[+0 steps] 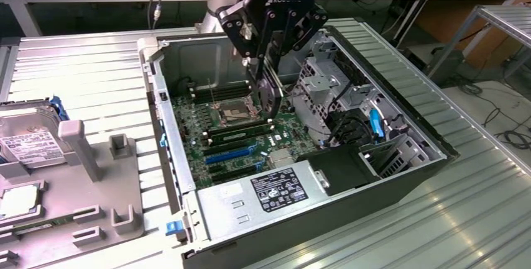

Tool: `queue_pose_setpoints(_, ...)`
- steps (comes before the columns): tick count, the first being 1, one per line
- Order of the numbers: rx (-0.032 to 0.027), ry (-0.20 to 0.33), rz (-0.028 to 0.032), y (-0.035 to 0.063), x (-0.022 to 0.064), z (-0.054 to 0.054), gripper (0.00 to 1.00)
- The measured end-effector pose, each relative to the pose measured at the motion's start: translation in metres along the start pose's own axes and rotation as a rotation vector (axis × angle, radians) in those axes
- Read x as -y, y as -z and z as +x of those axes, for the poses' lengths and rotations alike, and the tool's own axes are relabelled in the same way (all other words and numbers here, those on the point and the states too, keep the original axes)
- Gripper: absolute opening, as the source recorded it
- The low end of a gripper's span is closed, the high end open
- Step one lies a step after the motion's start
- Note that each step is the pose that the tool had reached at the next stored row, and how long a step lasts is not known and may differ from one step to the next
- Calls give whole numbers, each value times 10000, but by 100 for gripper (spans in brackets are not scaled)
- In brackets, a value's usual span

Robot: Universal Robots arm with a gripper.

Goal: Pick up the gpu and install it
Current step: 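Pick up the gpu and move the gpu toward the slot, then insert the gpu into the slot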

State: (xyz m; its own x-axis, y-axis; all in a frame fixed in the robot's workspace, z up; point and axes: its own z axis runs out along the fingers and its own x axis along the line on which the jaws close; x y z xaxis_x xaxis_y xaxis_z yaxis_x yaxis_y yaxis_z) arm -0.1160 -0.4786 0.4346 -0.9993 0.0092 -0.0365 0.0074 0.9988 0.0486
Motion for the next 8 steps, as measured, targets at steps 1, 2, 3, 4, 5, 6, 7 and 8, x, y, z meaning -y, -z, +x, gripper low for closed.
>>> queue_pose_setpoints(1,0,1,0,-1,0,-20,27)
queue_pose_setpoints(2,0,2,0,-2,0,-42,27)
queue_pose_setpoints(3,0,3,-1,-3,0,-65,27)
queue_pose_setpoints(4,-1,4,0,-3,0,-85,27)
queue_pose_setpoints(5,0,4,0,-3,0,-86,27)
queue_pose_setpoints(6,0,4,0,-3,0,-87,27)
queue_pose_setpoints(7,0,4,0,-3,0,-87,27)
queue_pose_setpoints(8,0,4,0,-3,0,-87,27)
